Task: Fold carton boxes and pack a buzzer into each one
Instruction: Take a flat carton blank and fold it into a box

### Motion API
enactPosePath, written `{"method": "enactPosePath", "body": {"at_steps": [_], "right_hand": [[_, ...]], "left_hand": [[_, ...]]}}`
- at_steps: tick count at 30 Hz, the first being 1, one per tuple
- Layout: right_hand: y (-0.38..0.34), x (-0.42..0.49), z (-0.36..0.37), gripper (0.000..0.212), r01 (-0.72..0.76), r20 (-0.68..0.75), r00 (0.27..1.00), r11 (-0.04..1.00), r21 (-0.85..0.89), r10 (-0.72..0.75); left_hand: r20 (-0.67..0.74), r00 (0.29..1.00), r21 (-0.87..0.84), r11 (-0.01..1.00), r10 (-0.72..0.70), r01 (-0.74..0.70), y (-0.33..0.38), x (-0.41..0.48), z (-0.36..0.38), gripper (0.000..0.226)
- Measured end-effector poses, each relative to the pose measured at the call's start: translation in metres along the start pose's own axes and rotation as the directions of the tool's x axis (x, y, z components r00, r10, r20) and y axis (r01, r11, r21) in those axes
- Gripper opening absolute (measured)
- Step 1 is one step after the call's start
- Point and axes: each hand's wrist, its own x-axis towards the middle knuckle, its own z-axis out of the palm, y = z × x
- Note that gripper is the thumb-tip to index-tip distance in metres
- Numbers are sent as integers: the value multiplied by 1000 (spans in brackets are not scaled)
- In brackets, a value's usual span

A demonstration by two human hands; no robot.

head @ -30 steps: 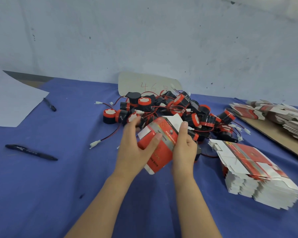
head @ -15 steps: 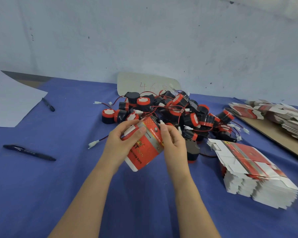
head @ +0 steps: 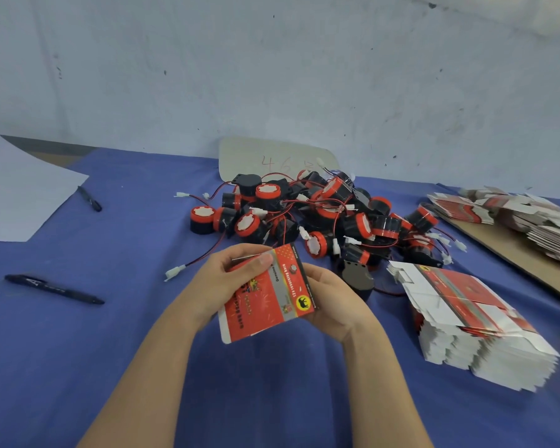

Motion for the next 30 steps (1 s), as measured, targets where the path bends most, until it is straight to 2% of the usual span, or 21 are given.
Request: {"method": "enactPosePath", "body": {"at_steps": [6, 8, 10, 12, 13, 15, 16, 17, 19, 21, 23, 26, 30], "right_hand": [[1, 0, 0, 20, -12, -21, 1000, 999, 32, 12], [2, 1, 2, 25, -41, -31, 999, 993, 113, 45], [2, 4, 3, 29, -73, -71, 994, 976, 203, 89], [3, 8, 3, 30, -41, -167, 982, 968, 247, 84], [4, 10, 2, 31, 3, -242, 969, 972, 236, 56], [6, 15, 0, 31, 131, -421, 906, 972, 193, -39], [6, 17, 0, 27, 199, -491, 866, 967, 158, -98], [6, 18, 2, 25, 253, -529, 833, 961, 112, -158], [8, 19, 6, 29, 306, -534, 806, 952, 6, -256], [10, 19, 10, 30, 319, -477, 827, 947, -34, -296], [8, 17, 12, 29, 328, -396, 872, 944, 36, -288], [4, 14, 11, 15, 349, -327, 899, 928, 130, -292], [3, 12, 11, 10, 338, -343, 894, 936, 100, -287]], "left_hand": [[-6, 1000, -42, 999, -28, 28, -2, 2, 0, 26], [-53, 998, -43, 999, -35, 32, -3, 3, 0, 32], [-143, 989, 12, 999, -45, 47, -5, 5, 2, 49], [-290, 957, 142, 988, -24, 68, -9, 9, 7, 63], [-383, 923, 227, 972, 30, 63, -11, 11, 9, 63], [-501, 843, 340, 940, 196, -17, -11, 12, 14, 55], [-513, 824, 340, 938, 241, -62, -9, 12, 16, 46], [-495, 836, 300, 950, 237, -91, -6, 11, 19, 34], [-358, 918, 177, 977, 172, -115, 0, 9, 29, 5], [-195, 966, 141, 979, 171, -145, 1, 7, 41, 17], [-120, 982, 114, 985, 144, -130, -5, 7, 48, 23], [-139, 981, 94, 988, 135, -122, -12, 10, 47, 39], [-150, 973, 157, 976, 177, -153, -14, 11, 46, 35]]}}
